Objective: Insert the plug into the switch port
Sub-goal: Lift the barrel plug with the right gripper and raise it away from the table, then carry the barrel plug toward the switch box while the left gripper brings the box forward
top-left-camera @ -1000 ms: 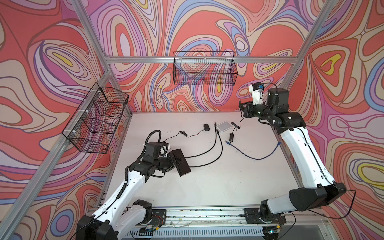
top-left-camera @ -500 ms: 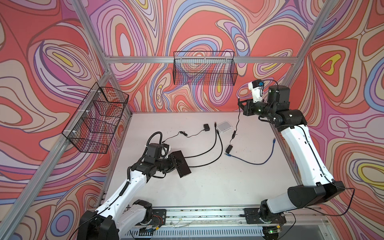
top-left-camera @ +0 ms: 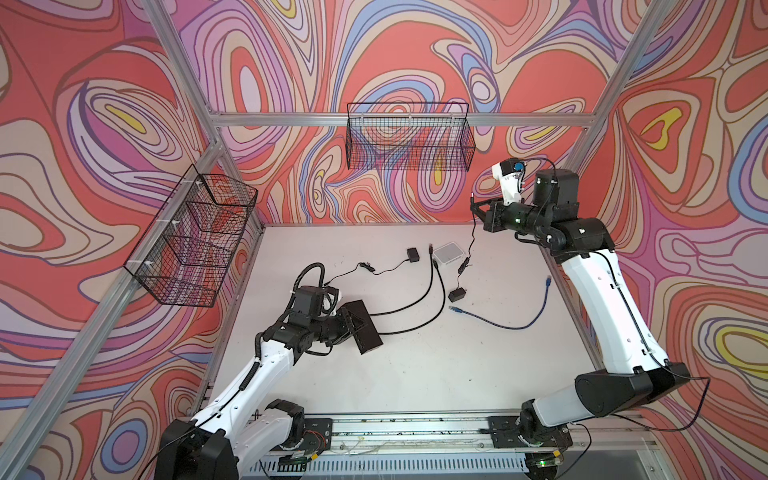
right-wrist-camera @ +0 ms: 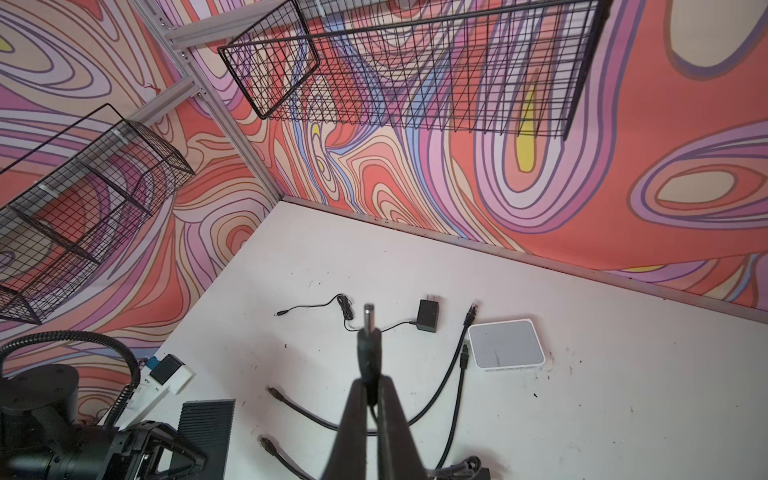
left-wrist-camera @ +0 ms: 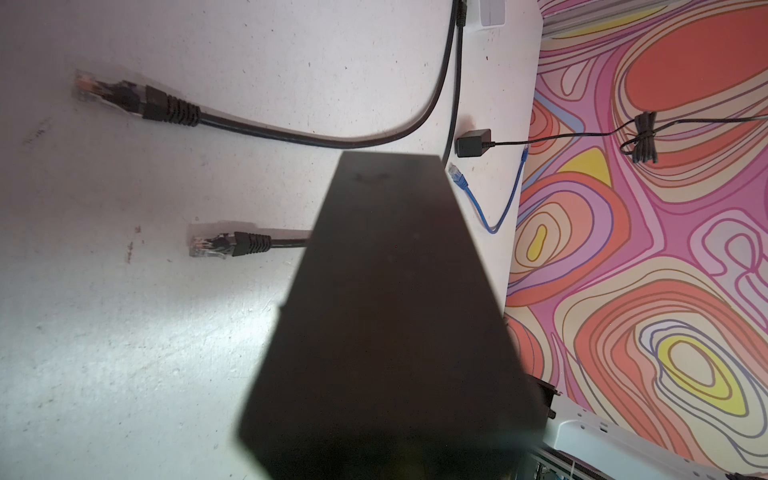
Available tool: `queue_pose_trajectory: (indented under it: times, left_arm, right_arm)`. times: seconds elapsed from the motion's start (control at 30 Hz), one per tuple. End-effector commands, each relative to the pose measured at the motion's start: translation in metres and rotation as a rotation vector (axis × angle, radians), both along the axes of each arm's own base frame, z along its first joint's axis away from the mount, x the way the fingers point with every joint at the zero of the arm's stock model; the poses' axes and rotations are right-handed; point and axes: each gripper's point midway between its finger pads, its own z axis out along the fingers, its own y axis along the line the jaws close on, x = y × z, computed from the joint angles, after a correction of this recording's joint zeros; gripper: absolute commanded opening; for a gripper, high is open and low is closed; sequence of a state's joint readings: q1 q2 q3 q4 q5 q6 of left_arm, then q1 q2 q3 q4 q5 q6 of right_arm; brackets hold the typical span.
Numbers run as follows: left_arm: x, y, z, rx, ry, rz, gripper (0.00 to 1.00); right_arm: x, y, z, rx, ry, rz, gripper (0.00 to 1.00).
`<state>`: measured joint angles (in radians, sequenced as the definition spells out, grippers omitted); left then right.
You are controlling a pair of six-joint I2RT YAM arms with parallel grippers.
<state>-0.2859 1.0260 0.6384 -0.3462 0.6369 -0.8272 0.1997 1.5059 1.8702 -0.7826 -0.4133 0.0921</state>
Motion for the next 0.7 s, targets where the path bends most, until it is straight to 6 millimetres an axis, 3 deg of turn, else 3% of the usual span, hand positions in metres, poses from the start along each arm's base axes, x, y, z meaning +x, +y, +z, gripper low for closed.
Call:
queue_pose_trajectory:
  times: [0.0, 0.47, 0.67]
  left_arm:
    - [0.009, -0.003, 0.016, -0.03, -0.044, -0.002, 0.13]
    - [0.005, 0.0, 0.016, -0.022, -0.048, 0.001, 0.13]
    - [0.005, 0.0, 0.02, -0.025, -0.06, 0.0, 0.13]
  right_arm:
    - [-0.006, 0.009, 0.014, 0.01, -0.024, 0.03, 0.0]
    - [-0.031, 0.023, 0.061, 0.037, -0.116, 0.094, 0.0]
    - [-0.045, 0.027, 0.063, 0.051, -0.104, 0.117, 0.0]
